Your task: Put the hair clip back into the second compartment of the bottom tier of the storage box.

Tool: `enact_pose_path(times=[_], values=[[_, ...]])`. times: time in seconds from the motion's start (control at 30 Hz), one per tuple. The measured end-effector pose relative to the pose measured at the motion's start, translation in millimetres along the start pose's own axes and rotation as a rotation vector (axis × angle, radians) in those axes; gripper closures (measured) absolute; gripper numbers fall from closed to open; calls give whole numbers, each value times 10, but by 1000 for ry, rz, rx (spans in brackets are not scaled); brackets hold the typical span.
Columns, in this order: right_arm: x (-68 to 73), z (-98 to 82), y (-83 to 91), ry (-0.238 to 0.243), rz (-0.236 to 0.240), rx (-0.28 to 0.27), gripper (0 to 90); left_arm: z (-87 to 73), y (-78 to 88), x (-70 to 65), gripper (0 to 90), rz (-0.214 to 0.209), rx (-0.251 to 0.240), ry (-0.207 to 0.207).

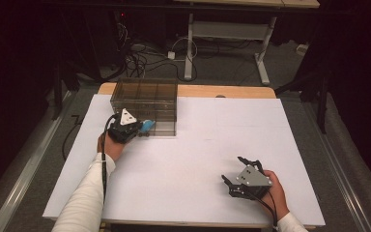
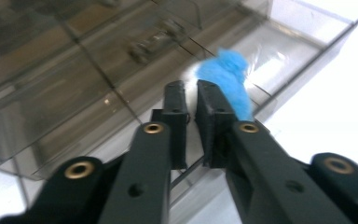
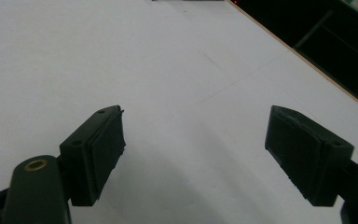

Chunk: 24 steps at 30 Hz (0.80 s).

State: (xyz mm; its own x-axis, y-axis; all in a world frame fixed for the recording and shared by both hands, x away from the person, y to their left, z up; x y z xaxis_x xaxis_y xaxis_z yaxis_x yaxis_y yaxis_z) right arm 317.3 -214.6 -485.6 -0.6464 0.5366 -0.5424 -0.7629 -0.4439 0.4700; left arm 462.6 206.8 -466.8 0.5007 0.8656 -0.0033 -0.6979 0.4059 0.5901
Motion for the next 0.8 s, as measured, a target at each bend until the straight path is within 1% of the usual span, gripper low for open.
enact_pose_path(times=[0.1, 0.13, 0.17, 0.2, 0.23, 0.3, 0.37, 0.43, 0.47, 0.5, 0.53, 0.6, 0.73, 0.8], values=[[2, 1, -4, 3, 3, 3, 206, 1, 66, 11, 786, -45, -31, 23], [3, 1, -4, 5, 2, 3, 206, 5, 81, 6, 786, -55, -38, 23], [5, 2, -3, 5, 1, 3, 205, 9, 90, -4, 786, -72, -42, 22], [5, 2, -1, 7, 0, 1, 205, 10, 93, -19, 786, -99, -46, 19], [2, 1, 3, 11, 2, 1, 206, 12, 86, -40, 786, -111, -44, 12], [4, 2, 1, 10, 1, 1, 205, 16, 41, -81, 786, -91, -18, -14], [9, 3, -2, 14, 3, 2, 206, 3, -21, -92, 786, -92, 2, -11], [10, 3, -2, 15, 4, 3, 206, -10, -73, -93, 787, -78, 23, -18], [8, 2, -2, 14, 4, 2, 205, -20, -95, -87, 789, -80, 29, -18], [6, 2, -2, 14, 4, 1, 206, -25, -108, -73, 792, -85, 21, 3], [6, 1, -2, 13, 5, 1, 206, -30, -114, -57, 792, -85, 19, 15], [8, 3, -3, 15, 5, 3, 205, -43, -119, -29, 798, -104, 12, 43], [14, 7, -4, 22, 4, 3, 205, -40, -99, -30, 796, -96, 18, 22], [14, 7, -1, 24, 4, 1, 205, -42, -89, -27, 796, -101, 18, 25]])
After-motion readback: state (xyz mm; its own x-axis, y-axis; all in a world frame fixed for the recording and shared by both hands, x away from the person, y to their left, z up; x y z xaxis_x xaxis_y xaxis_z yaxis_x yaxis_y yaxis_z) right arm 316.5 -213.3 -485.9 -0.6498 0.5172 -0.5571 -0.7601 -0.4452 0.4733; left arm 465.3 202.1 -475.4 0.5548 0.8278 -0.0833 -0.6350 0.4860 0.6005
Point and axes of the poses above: each handheld gripper's, and its own axes: y roughly backward along the jaws, z roughly out of its top, x roughly to its left, the point moved 1 cm from there along -y, roughly forward along the jaws, and after that the axes turned 11 degrees about y, right-handed, at the moved point
